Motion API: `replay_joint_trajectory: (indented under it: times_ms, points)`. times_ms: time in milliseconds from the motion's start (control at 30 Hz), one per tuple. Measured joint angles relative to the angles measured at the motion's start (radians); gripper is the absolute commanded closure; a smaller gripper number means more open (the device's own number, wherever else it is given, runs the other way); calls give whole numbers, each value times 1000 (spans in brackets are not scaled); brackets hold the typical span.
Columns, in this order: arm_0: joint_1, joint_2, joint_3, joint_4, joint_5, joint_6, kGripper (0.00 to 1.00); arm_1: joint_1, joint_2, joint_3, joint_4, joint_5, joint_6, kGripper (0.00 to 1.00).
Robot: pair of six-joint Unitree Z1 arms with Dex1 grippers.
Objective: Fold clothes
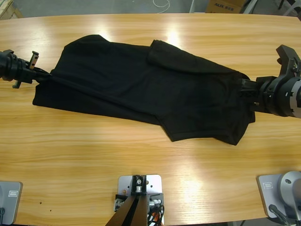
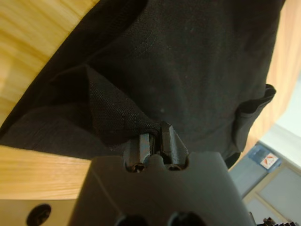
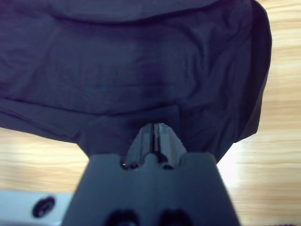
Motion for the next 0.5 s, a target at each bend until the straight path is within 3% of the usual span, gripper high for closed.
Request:
replay_joint_trajectory:
  times_ms: [33, 67, 100, 133, 167, 200, 367, 500]
  points:
    - [-3, 12, -3, -7, -6, 1, 153, -3, 2, 0, 0, 1, -4, 1000]
    - [-7, 29, -6, -17, -17, 2, 28, -5, 2, 0, 0, 2, -6, 1000]
    - [-12, 47, -9, -31, -33, 3, 5, -5, 2, 0, 1, 4, -7, 762]
    - [-18, 68, -14, -43, -52, 6, 4, -5, 2, 0, 2, 8, -7, 414]
    - [-25, 92, -22, -52, -70, 12, 4, -4, 1, 0, 2, 13, -8, 254]
    - [-33, 113, -31, -61, -83, 23, 4, 0, 0, -1, 2, 16, -8, 161]
    - [-74, 133, -45, -126, -99, 136, 4, 41, -46, -4, 8, 21, -8, 61]
    - [-82, 55, -40, -132, -7, 209, 4, 88, -78, -9, 56, 11, 40, 35]
